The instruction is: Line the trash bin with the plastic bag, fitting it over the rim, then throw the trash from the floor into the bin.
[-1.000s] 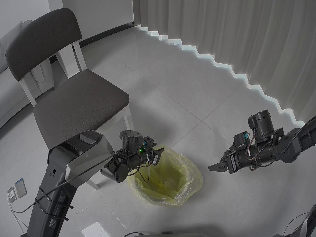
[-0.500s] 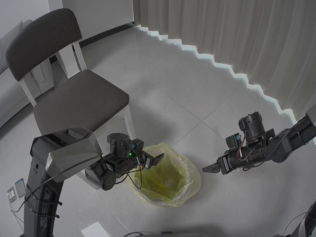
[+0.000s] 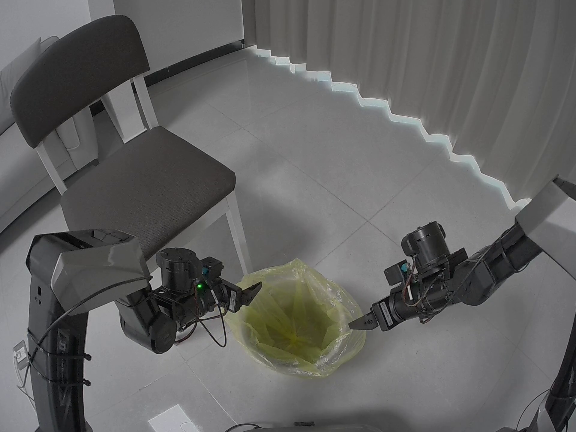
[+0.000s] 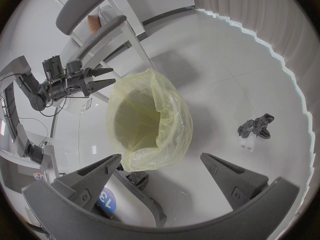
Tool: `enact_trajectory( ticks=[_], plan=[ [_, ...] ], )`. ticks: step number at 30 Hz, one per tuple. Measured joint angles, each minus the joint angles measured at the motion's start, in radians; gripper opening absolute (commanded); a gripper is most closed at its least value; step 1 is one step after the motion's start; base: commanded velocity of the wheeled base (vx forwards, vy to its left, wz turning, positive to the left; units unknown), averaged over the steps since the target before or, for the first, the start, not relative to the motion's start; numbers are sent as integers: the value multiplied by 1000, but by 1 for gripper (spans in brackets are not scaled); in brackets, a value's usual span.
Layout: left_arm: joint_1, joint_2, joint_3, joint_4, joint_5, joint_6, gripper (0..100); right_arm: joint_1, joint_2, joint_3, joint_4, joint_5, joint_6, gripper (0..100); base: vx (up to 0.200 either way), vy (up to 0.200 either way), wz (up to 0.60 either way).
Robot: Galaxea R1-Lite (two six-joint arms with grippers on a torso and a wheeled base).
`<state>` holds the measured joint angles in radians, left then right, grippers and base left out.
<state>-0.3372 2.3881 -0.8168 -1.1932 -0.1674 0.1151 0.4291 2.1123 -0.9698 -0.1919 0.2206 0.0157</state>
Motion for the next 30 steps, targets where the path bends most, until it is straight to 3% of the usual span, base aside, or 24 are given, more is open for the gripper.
enact_trajectory(
  ticks=[11,17,18,30],
  plan=[
    [9,23,37,47,37,-10,100,21,158,-114,13,-11,-1,100,0,0,0],
    [8,29,51,42,34,-12,100,24,230,-211,93,-12,-2,100,0,0,0],
    [9,30,56,41,31,-15,100,24,239,-220,98,-12,-4,0,0,0,0],
    [17,47,64,36,26,-51,100,0,288,-242,103,-12,-5,0,0,0,0]
  ],
)
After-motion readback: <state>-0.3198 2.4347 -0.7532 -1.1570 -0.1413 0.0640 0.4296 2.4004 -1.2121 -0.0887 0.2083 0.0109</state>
